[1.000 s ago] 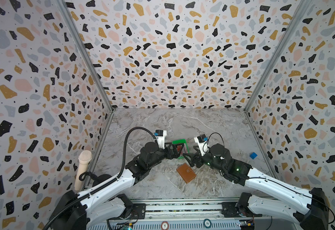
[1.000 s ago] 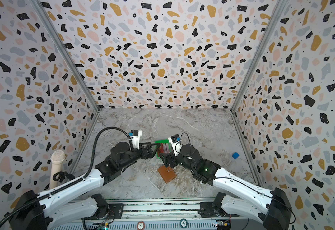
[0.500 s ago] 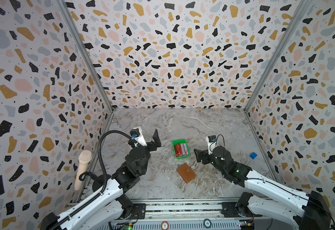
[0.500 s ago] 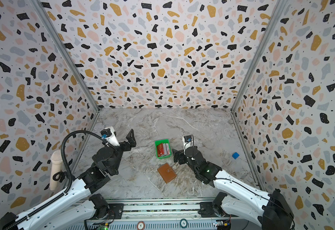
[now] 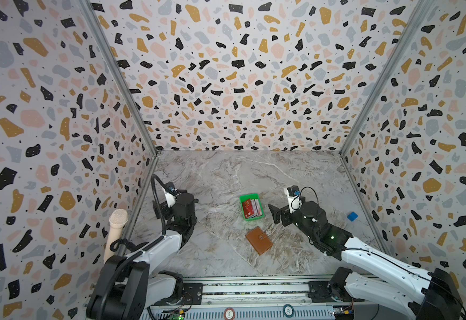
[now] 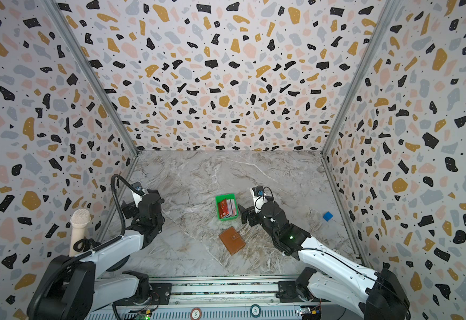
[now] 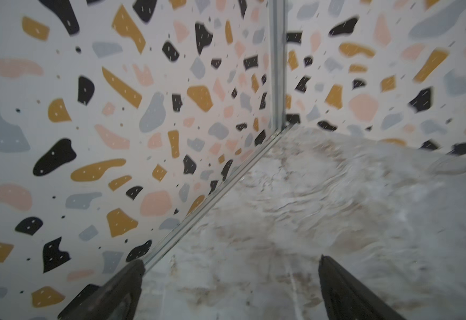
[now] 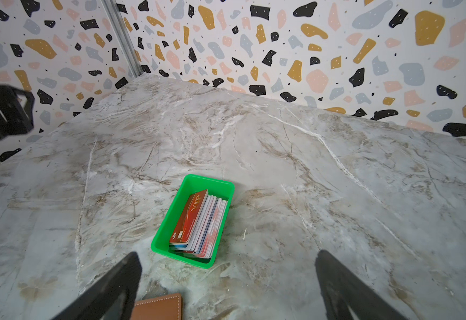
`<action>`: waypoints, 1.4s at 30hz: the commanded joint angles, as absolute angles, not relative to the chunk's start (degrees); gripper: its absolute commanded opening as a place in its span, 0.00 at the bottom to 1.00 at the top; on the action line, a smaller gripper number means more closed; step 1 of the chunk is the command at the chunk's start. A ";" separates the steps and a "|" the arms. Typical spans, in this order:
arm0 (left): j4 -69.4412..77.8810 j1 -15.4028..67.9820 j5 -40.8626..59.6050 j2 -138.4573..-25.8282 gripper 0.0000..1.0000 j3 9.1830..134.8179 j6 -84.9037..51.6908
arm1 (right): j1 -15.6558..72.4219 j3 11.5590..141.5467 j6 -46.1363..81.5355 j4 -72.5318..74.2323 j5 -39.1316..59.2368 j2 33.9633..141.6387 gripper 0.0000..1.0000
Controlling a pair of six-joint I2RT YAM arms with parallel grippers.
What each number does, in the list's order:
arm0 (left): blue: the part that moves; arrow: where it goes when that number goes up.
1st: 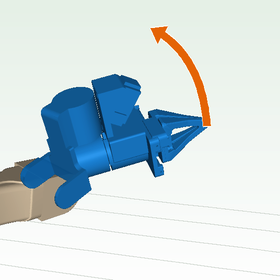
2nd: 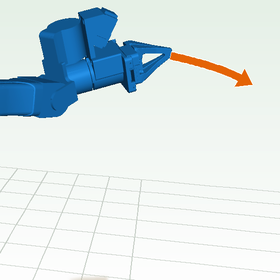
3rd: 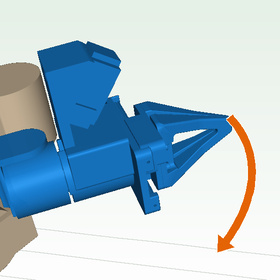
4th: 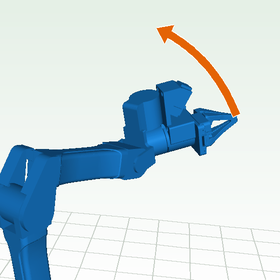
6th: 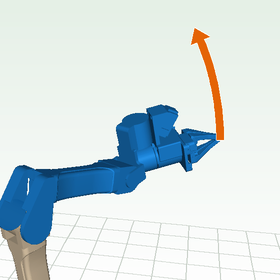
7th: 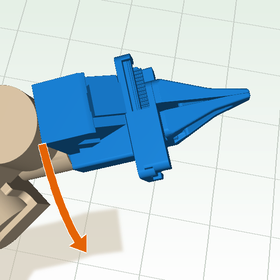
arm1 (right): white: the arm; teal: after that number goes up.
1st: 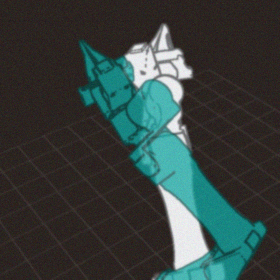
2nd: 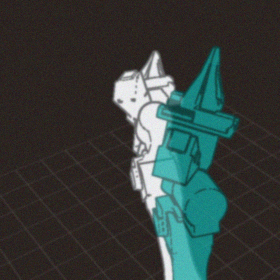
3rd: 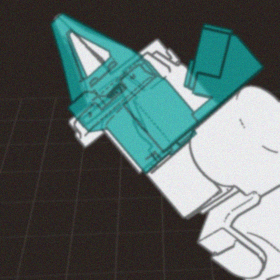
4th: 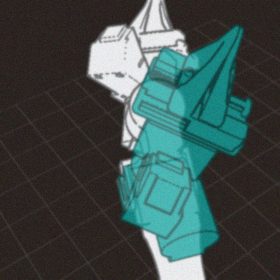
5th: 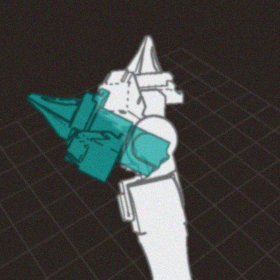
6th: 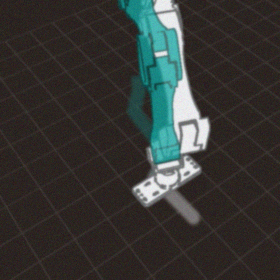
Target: Put the credit cards into the card holder
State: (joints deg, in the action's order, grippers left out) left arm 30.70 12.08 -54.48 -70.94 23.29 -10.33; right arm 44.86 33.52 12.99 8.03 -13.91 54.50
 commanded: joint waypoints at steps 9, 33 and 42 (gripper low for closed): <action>54.64 8.96 -43.70 -79.35 1.00 16.74 -7.87 | 38.33 26.24 10.41 21.19 -9.41 48.12 0.99; 69.90 8.77 -37.42 -78.97 1.00 7.96 -5.70 | 8.09 15.48 3.29 50.62 -11.64 66.78 0.99; 70.53 8.79 -37.41 -79.33 1.00 7.83 -5.55 | 5.12 10.93 2.14 69.44 -10.61 81.72 0.99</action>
